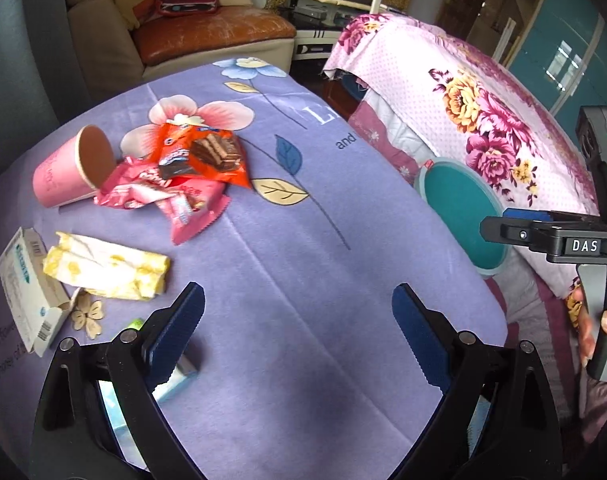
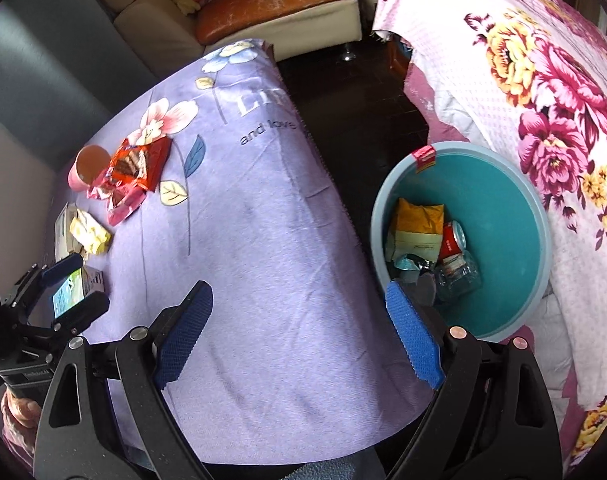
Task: Collect trash
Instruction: 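Move both tools back over the table toward the milk carton and pad, then grasp the blue-green milk carton with left tool while right tool grasps the yellow-print pad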
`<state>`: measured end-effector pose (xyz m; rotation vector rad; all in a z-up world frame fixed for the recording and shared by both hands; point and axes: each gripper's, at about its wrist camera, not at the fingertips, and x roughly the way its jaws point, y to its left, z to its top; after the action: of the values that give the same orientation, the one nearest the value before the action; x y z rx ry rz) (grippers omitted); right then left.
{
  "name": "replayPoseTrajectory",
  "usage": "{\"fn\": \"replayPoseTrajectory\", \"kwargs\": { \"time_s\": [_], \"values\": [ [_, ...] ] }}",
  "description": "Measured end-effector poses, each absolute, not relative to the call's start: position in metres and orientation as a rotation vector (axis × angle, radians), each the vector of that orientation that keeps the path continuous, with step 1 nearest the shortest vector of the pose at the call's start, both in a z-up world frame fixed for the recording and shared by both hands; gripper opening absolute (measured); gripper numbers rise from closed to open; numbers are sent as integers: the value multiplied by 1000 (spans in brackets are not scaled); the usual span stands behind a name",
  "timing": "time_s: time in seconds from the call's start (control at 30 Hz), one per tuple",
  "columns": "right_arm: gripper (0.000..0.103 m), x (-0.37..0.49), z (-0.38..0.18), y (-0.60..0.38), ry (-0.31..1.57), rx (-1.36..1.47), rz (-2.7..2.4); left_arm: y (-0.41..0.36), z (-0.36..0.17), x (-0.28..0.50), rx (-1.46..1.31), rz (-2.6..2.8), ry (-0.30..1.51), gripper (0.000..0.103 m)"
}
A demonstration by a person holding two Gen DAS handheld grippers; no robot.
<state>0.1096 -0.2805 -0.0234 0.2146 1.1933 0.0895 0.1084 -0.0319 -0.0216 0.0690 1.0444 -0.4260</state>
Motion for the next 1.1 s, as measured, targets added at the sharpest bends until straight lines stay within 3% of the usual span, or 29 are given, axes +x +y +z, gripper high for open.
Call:
{"fn": "replayPoseTrajectory", "kwargs": {
  "time_s": [0.43,1.0,1.1],
  "values": [
    [84,126,-32,-163,1294,-47,264,78,-40,89,144,-390,1079,95],
    [84,146,-61,-106,1363,-153,325,83,-80,101,195,-454,1115,95],
    [84,148,-62,-106,1369,-150,324,81,-82,99,178,-456,1105,84]
  ]
}}
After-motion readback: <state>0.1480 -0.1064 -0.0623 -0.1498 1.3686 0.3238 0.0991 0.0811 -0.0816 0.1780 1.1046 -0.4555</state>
